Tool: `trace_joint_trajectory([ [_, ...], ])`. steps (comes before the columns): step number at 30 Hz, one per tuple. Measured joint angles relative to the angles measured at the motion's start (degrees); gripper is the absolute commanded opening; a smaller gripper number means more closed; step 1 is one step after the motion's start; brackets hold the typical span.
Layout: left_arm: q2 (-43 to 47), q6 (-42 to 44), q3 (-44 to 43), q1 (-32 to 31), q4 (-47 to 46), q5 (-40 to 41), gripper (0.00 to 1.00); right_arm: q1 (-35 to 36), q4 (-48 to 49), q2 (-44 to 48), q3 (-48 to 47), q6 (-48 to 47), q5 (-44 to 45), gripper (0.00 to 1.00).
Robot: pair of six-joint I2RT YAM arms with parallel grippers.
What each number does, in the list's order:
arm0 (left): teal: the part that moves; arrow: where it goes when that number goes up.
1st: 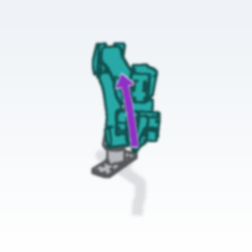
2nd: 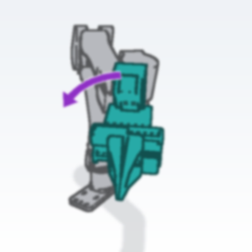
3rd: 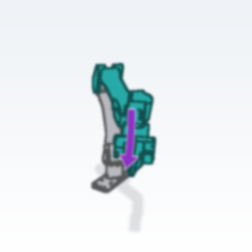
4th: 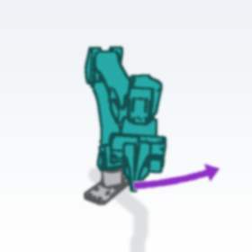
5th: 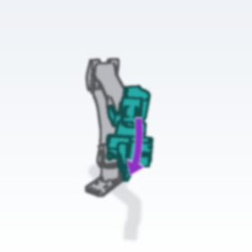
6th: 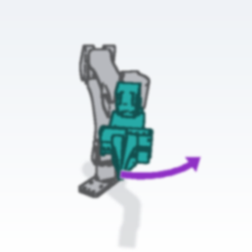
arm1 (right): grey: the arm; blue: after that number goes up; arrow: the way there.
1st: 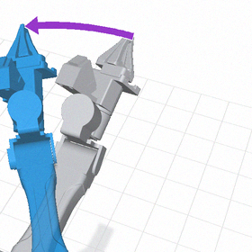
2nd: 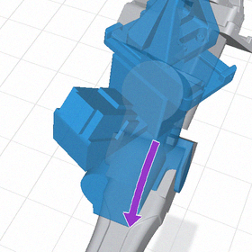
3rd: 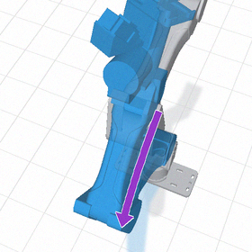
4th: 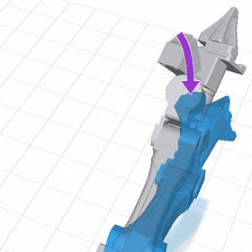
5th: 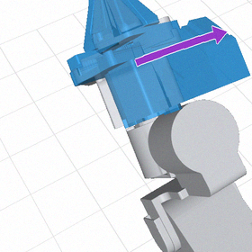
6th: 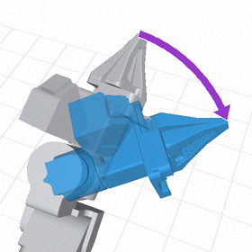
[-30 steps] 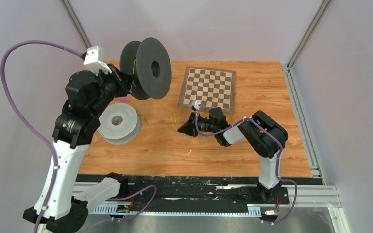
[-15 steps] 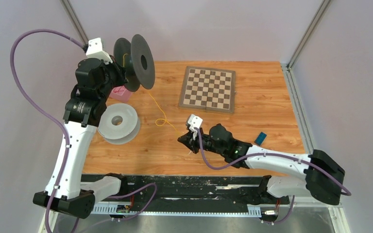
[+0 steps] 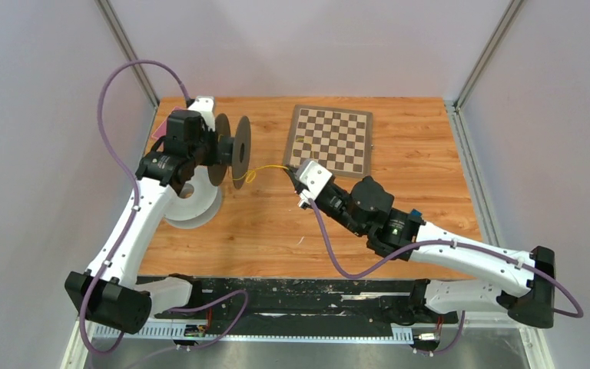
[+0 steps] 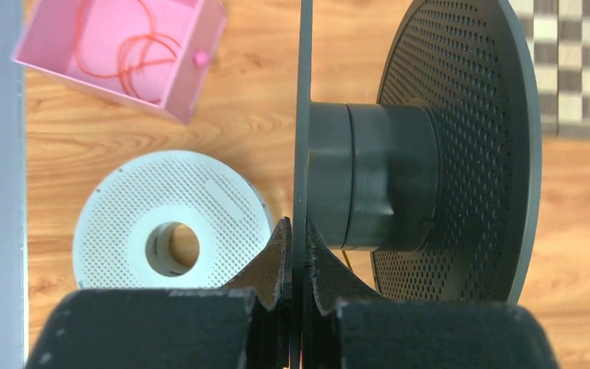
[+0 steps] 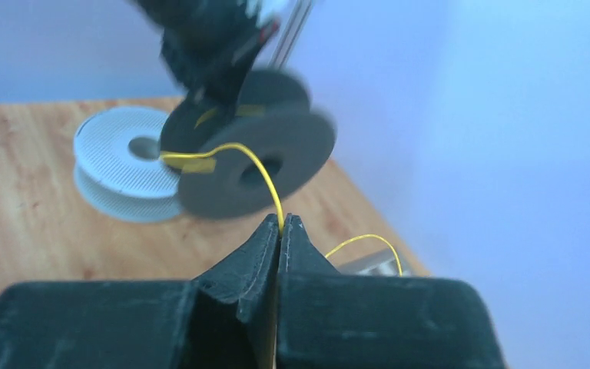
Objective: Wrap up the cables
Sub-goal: Wrap the cable around the cable reel.
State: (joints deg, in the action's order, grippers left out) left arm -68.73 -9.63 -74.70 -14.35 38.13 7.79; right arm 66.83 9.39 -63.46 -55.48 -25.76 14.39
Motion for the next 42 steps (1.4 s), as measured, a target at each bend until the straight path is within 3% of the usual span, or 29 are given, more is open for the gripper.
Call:
trace_joint_trajectory([
  [7, 1.29, 2.56, 6.32, -3.93, 0.70, -1.81, 0.00, -0.09, 1.60, -6.54, -11.30, -10.32, -2.56, 0.00],
  [13, 5.22, 5.07, 9.46, -5.01, 0.52, -4.13, 0.00, -4.50, 3.69, -14.43, -19.28, -14.29, -4.96, 0.00],
  [26, 10.67, 10.14, 13.18, -7.10, 1.36, -18.45, 0.00, -21.22, 3.21, -28.33, -31.36, -7.74, -10.71, 0.00],
  [33, 11.96, 8.79, 13.18, -6.23, 2.93, -22.53, 0.00, -28.76, 0.70, -30.53, -27.69, -0.87, -13.11, 0.00],
  [42, 14.73, -3.69, 10.21, 5.35, 0.61, -34.27, 0.00, -35.06, 0.61, -24.48, -8.59, 8.98, -19.34, 0.00],
])
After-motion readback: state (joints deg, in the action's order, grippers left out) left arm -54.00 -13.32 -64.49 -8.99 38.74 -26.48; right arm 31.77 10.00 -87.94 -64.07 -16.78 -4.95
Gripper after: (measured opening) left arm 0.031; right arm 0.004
